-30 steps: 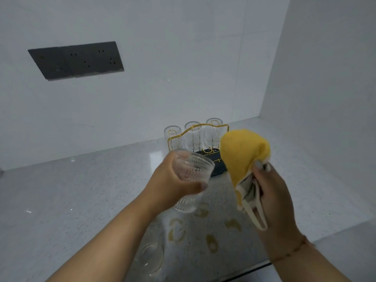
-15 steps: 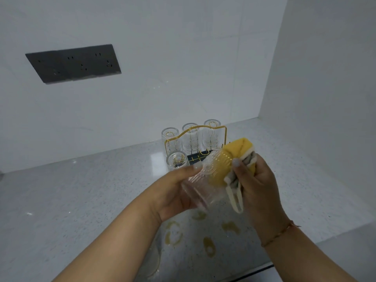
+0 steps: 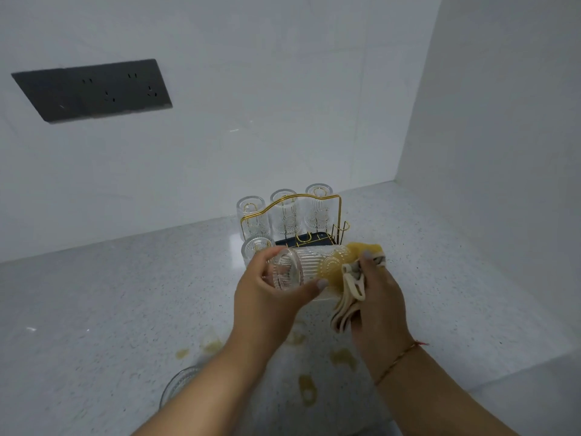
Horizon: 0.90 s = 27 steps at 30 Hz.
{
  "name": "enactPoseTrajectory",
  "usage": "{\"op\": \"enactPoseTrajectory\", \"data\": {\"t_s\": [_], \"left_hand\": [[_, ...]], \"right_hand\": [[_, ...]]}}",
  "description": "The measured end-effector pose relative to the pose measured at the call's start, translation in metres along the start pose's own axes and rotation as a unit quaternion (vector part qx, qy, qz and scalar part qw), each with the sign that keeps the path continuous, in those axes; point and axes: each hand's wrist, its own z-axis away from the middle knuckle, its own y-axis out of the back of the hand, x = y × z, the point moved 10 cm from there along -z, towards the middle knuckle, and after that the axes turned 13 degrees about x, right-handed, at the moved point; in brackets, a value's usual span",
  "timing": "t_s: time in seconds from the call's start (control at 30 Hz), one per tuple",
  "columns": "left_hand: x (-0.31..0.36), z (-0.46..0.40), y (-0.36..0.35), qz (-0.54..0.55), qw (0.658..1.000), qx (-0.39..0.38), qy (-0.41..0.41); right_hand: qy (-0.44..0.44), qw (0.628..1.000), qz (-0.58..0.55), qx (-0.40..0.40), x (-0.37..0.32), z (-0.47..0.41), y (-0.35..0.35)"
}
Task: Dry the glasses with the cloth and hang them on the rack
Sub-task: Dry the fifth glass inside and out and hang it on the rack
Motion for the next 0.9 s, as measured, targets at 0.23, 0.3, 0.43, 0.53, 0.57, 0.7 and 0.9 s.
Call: {"op": "enactPoseTrajectory", "data": {"t_s": [0.23, 0.3, 0.43, 0.53, 0.57, 0.7, 0.9], "left_hand": [[0.033, -0.044, -0.007, -0.108, 0.985, 0.061, -0.116], [0.041, -0.055, -0.019, -0.152, 0.975, 0.066, -0.148], [0.040, -0.073, -0.041, -0.234, 0.951, 0.070, -0.189], [0.032, -0.082, -0.057, -0.298, 0.929, 0.069, -0.206], [0.029, -0.084, -0.062, -0.311, 0.926, 0.067, -0.203], [0.007, -0.091, -0.077, -0.346, 0.922, 0.053, -0.167], [-0.015, -0.099, -0.095, -0.380, 0.910, 0.043, -0.164]], "right_hand": [[-0.062, 0.996, -0.052, 0.029, 0.003, -0.034, 0.013], [-0.059, 0.997, -0.039, 0.011, 0.003, -0.038, 0.009], [-0.049, 0.999, -0.001, -0.020, 0.004, -0.044, 0.002], [-0.046, 0.998, 0.018, -0.030, 0.005, -0.052, 0.000], [-0.046, 0.998, 0.020, -0.031, 0.005, -0.055, -0.001], [-0.054, 0.997, 0.030, -0.041, 0.009, -0.065, -0.004], [-0.047, 0.996, 0.063, -0.043, 0.014, -0.077, -0.005]]}}
